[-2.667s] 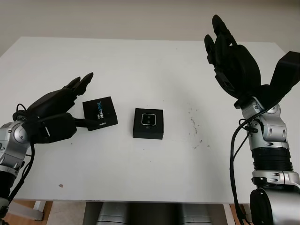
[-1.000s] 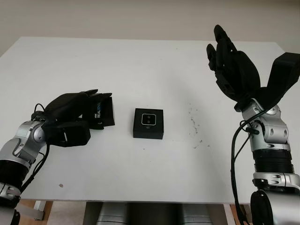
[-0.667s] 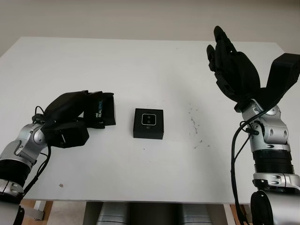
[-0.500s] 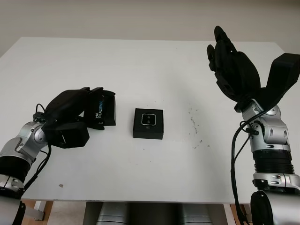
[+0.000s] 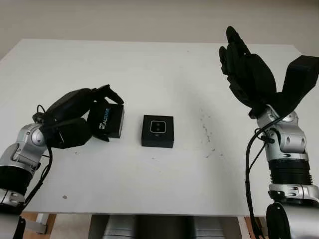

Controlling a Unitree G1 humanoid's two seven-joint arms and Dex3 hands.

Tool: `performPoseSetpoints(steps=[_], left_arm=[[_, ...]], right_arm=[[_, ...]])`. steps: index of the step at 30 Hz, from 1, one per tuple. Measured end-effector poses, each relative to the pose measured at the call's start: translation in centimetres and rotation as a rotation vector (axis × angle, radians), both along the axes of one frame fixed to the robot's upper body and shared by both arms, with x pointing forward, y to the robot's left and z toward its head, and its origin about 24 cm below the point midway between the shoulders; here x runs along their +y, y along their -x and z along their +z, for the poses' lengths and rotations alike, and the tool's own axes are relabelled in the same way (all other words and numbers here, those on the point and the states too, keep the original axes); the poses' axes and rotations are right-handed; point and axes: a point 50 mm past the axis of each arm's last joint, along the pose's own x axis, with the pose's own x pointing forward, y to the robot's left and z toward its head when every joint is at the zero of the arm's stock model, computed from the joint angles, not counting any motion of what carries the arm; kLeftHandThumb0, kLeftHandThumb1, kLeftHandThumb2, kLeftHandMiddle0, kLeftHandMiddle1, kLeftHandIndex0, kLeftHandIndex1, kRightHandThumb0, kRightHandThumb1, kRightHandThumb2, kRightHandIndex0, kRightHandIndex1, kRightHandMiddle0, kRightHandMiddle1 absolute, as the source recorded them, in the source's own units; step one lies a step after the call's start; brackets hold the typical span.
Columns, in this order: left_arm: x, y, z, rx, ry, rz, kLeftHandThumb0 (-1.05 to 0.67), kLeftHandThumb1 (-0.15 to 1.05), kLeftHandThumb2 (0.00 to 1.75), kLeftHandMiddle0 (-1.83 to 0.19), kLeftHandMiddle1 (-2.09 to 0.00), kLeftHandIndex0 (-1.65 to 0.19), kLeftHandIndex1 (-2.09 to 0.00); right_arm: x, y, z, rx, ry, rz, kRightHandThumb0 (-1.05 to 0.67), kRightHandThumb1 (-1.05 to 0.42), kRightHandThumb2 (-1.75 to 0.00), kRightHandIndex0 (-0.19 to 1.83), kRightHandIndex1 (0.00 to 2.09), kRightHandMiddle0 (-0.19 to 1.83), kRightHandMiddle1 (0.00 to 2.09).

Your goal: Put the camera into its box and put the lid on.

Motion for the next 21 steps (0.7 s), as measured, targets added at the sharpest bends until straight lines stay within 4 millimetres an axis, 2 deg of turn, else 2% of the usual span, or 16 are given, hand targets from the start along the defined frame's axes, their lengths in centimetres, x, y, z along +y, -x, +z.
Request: performPoseSetpoints(steps=[4, 12, 21], left_arm=[[-0.2, -0.1, 1.1, 0.012, 0.044, 0.027, -0.08, 0.96, 0.05, -0.38, -1.27, -0.3, -1.32], [-2.0, 0.3, 3.5, 0.01, 0.142, 0.051, -0.09, 0.96, 0.05, -0.4, -1.25, -0.32, -1.33], [-4.6, 1.2, 4.9, 0.033, 0.184, 0.07, -0.09, 0.95, 0.05, -0.42, -1.42, -0.34, -1.34]], right_arm=[[0.1, 0.0, -0.1, 0.003, -0.011, -0.009, -0.79, -1.05, -0.57, -0.19, 0.0, -0.19, 0.0], [0.5, 0.0, -0.5, 0.012, -0.019, -0.001, -0.73, -1.05, -0.6, -0.19, 0.0, -0.19, 0.0], [1.1, 0.0, -0.6, 0.004, -0.036, 0.002, -0.71, -1.05, -0.57, -0.19, 0.0, -0.19, 0.0]])
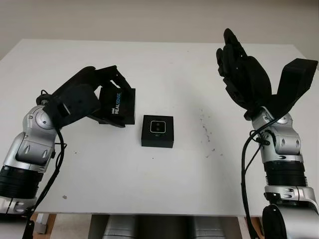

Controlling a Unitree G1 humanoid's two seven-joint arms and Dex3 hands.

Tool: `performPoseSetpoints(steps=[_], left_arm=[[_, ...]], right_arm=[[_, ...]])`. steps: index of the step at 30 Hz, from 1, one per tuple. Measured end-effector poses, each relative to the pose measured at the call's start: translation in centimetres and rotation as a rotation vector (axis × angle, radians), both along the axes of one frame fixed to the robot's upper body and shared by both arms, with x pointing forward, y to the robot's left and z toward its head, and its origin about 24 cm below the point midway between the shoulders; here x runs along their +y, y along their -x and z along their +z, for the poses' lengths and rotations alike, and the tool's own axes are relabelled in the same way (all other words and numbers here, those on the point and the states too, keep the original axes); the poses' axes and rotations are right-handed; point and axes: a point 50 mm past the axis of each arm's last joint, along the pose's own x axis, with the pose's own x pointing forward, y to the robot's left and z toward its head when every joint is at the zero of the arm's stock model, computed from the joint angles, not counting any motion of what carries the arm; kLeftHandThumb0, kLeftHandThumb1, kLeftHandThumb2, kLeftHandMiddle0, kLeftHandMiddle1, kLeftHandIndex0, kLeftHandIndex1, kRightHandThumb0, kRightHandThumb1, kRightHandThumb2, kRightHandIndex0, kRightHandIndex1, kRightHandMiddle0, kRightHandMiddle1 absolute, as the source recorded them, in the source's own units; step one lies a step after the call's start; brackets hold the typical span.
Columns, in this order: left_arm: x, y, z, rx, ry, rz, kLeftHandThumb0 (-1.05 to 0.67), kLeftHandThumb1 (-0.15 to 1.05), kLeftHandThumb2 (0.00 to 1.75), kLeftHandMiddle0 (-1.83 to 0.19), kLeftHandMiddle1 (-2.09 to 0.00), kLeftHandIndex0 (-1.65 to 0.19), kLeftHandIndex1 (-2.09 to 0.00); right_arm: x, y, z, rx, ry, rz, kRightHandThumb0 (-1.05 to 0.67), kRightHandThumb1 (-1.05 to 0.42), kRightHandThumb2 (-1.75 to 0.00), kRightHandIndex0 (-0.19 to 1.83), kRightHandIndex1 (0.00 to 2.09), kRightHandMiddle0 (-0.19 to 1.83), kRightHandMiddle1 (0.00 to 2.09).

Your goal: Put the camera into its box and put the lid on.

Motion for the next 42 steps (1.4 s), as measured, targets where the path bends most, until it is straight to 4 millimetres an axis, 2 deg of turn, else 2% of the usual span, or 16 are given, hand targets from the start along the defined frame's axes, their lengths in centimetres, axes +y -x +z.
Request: performPoseSetpoints(steps=[8, 14, 17, 22, 26, 33, 42], left_arm=[[-1.9, 0.5, -1.3, 0.052, 0.057, -0.072, -0.13, 0.96, 0.05, -0.41, -1.43, -0.3, -1.4], [-2.7, 1.0, -2.5, 0.104, 0.057, -0.089, -0.14, 0.96, 0.05, -0.41, -1.34, -0.31, -1.36], [-3.1, 1.3, -3.2, 0.133, 0.049, -0.092, -0.14, 0.96, 0.05, -0.41, -1.38, -0.31, -1.32], [-3.8, 1.4, -3.7, 0.134, 0.053, -0.127, -0.12, 0.95, 0.05, -0.39, -1.54, -0.29, -1.38], [-4.1, 1.0, -4.4, 0.142, 0.052, -0.135, -0.11, 0.94, 0.05, -0.39, -1.48, -0.28, -1.38], [-5.5, -0.2, -4.4, 0.129, 0.059, -0.133, -0.12, 0.94, 0.05, -0.39, -1.45, -0.3, -1.36], [-6.1, -0.8, -5.1, 0.136, 0.083, -0.136, -0.11, 0.94, 0.05, -0.39, -1.54, -0.3, -1.4]], right_arm=[[0.9, 0.1, 0.1, -0.037, -0.045, -0.018, -0.75, -1.05, -0.55, -0.19, 0.0, -0.19, 0.0], [1.0, 0.2, 0.3, -0.082, -0.06, -0.033, -0.77, -1.05, -0.58, -0.19, 0.0, -0.19, 0.0], [1.0, 0.2, 0.3, -0.083, -0.052, -0.034, -0.77, -1.05, -0.59, -0.19, 0.0, -0.19, 0.0], [1.1, 0.2, 0.4, -0.091, -0.056, -0.037, -0.77, -1.05, -0.58, -0.19, 0.0, -0.19, 0.0], [1.1, 0.2, 0.4, -0.096, -0.058, -0.04, -0.77, -1.05, -0.56, -0.19, 0.0, -0.19, 0.0], [1.2, 0.3, 0.3, -0.096, -0.068, -0.034, -0.75, -1.05, -0.56, -0.19, 0.0, -0.19, 0.0], [1.2, 0.3, 0.3, -0.096, -0.095, -0.013, -0.73, -1.05, -0.57, -0.19, 0.0, -0.19, 0.0]])
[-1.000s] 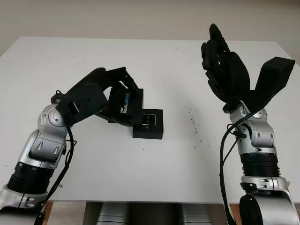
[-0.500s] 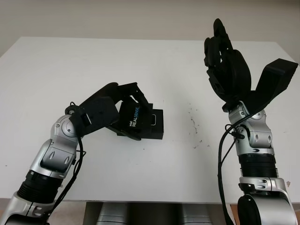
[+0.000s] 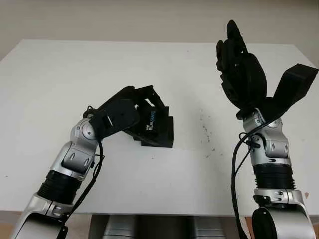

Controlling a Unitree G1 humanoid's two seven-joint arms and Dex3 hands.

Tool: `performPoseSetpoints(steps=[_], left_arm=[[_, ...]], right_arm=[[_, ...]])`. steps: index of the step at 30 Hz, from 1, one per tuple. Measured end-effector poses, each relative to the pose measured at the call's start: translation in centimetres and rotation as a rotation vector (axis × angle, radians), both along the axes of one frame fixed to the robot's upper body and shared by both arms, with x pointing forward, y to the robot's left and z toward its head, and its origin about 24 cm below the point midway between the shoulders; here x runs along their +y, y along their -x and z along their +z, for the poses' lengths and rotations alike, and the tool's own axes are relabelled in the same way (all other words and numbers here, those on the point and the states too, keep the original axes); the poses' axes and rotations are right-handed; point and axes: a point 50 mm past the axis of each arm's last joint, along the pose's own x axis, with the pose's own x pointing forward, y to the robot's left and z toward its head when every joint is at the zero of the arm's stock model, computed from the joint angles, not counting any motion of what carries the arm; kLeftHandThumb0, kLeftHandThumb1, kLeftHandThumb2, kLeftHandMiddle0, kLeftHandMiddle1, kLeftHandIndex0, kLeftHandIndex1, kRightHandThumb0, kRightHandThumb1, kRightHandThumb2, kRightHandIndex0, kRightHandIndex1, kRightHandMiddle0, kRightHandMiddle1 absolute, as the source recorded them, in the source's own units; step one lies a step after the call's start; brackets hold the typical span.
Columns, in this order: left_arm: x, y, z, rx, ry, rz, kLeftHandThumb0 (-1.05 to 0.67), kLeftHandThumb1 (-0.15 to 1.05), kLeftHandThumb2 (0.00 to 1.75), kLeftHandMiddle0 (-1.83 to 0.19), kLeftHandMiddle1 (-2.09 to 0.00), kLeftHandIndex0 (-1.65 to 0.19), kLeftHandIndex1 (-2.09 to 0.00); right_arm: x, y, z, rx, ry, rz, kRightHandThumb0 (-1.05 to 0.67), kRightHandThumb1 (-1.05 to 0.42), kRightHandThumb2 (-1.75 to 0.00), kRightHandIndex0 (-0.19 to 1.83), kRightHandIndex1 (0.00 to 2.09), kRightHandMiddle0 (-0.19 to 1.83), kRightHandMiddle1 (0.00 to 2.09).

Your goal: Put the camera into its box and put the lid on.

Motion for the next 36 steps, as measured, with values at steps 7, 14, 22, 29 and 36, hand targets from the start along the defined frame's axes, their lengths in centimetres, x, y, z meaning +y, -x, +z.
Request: performPoseSetpoints(steps=[7, 14, 22, 29, 36], left_arm=[[-0.1, -0.1, 0.0, 0.002, 0.005, 0.004, -0.11, 0.94, 0.05, -0.38, -1.52, -0.29, -1.4], [-0.3, -0.3, 0.2, 0.023, 0.002, 0.008, -0.11, 0.94, 0.05, -0.4, -1.48, -0.3, -1.4], [-0.7, -0.3, 0.2, 0.018, -0.006, -0.012, -0.1, 0.94, 0.05, -0.39, -1.38, -0.3, -1.41], [-1.3, -0.4, 0.8, 0.011, -0.029, -0.033, -0.1, 0.95, 0.06, -0.37, -1.42, -0.27, -1.42], [-1.8, -0.5, 1.2, 0.014, -0.064, -0.026, -0.09, 0.95, 0.05, -0.37, -1.45, -0.3, -1.41]], right_arm=[[0.0, 0.0, -0.1, 0.005, -0.004, -0.003, -0.73, -1.05, -0.57, -0.19, 0.0, -0.19, 0.0], [0.0, 0.0, -0.1, 0.005, -0.006, -0.002, -0.74, -1.05, -0.55, -0.19, 0.0, -0.19, 0.0], [-0.1, 0.1, -0.4, 0.014, -0.009, -0.013, -0.74, -1.05, -0.55, -0.19, 0.0, -0.19, 0.0], [0.0, 0.1, -0.5, 0.015, -0.005, -0.003, -0.73, -1.05, -0.56, -0.19, 0.0, -0.19, 0.0], [0.0, 0.1, -0.4, 0.012, -0.006, -0.003, -0.74, -1.05, -0.54, -0.19, 0.0, -0.19, 0.0]])
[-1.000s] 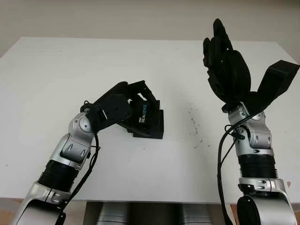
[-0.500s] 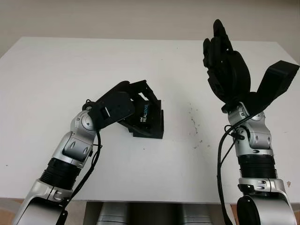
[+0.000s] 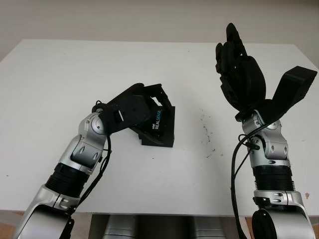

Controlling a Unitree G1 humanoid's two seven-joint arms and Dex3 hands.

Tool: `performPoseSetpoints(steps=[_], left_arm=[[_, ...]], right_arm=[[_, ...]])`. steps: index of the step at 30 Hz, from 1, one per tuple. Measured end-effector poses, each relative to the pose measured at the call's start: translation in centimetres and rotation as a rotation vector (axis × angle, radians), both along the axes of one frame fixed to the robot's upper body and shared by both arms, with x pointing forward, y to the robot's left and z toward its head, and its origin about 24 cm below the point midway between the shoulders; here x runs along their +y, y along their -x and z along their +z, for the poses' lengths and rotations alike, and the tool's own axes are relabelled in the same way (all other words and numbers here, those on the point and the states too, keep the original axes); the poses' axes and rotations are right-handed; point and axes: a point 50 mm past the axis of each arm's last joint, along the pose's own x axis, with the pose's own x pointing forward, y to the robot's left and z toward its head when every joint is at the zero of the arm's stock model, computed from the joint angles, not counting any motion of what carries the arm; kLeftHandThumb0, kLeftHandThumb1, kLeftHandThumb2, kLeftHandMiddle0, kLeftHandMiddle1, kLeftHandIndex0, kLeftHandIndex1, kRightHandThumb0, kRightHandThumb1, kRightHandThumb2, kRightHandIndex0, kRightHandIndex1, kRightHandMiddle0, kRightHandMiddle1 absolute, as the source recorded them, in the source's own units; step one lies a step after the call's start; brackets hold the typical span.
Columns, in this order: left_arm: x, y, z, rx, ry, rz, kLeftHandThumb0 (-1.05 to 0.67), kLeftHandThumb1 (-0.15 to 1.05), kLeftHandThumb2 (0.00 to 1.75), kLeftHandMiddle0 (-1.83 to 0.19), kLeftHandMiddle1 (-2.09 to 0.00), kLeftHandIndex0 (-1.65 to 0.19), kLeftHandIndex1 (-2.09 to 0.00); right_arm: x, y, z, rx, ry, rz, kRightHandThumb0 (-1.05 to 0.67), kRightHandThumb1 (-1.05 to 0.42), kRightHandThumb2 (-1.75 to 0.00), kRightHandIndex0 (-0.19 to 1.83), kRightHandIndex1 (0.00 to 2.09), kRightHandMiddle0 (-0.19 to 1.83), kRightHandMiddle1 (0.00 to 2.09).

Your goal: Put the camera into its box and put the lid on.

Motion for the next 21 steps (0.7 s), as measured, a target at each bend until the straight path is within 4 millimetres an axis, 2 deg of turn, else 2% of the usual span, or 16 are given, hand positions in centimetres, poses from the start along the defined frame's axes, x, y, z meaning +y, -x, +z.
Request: performPoseSetpoints(steps=[8, 21], left_arm=[[-0.7, -0.1, 0.2, -0.01, -0.037, 0.003, -0.07, 0.93, 0.05, -0.41, -1.52, -0.33, -1.47], [-1.4, 0.0, -0.3, -0.01, -0.11, 0.028, -0.07, 0.95, 0.06, -0.38, -1.43, -0.3, -1.38]], right_arm=[[0.3, 0.0, -0.1, -0.004, -0.014, -0.008, -0.75, -1.05, -0.51, -0.19, 0.0, -0.19, 0.0], [0.3, 0.0, -0.1, -0.003, -0.018, -0.011, -0.75, -1.05, -0.5, -0.19, 0.0, -0.19, 0.0]])
